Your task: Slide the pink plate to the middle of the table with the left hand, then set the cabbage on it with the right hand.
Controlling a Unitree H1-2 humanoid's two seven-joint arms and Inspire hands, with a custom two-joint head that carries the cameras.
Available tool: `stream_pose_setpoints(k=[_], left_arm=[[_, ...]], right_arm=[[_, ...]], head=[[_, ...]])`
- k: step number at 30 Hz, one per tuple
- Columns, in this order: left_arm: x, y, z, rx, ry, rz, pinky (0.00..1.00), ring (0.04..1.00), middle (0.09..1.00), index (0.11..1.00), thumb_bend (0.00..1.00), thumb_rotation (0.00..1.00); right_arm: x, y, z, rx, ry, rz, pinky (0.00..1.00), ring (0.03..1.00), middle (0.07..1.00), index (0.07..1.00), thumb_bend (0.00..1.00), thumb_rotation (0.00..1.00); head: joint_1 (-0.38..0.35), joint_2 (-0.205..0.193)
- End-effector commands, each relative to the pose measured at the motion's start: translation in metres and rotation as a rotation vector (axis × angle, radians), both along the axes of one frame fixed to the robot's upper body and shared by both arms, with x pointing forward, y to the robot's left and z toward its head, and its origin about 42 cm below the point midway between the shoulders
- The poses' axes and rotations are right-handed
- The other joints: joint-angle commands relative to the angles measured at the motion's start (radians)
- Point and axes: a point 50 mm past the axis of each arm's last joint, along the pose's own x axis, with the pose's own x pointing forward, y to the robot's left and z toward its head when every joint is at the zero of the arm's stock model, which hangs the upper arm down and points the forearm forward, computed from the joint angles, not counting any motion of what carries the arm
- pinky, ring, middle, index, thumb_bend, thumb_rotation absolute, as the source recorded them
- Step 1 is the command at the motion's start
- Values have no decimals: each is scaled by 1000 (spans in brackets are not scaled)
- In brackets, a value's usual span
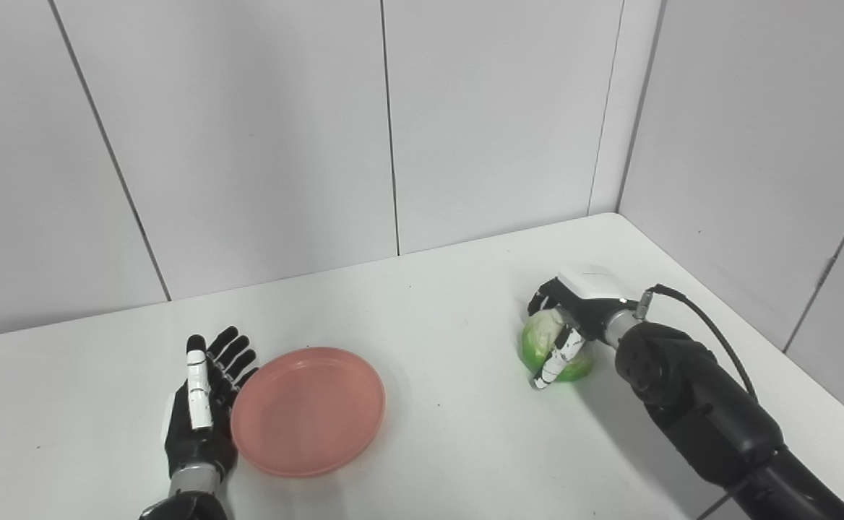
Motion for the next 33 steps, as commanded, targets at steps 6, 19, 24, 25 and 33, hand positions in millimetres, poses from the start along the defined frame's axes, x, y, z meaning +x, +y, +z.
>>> stream_pose_setpoints(k=[6,19,24,25,33], left_arm=[[-13,-11,-28,1,143,4,751,807,795,741,615,952],[-15,-39,-34,20,144,-9,705,788,790,713,604,982],[-16,-50,-38,39,140,-4,689,784,786,712,590,994],[-16,-52,-38,41,139,-3,684,781,782,707,590,992],[-15,-69,-44,6,145,4,731,797,795,693,587,972]], right_arm=[[3,15,57,5,-143,100,274,385,484,555,513,0],[12,78,113,22,-302,328,308,400,487,540,516,0],[19,109,115,51,-307,409,317,402,487,536,517,0],[21,115,114,58,-307,427,317,402,487,537,516,0],[33,159,95,89,-284,518,336,409,487,535,517,0]], head=[[41,11],[179,0],[255,-8],[264,-9],[374,-27]])
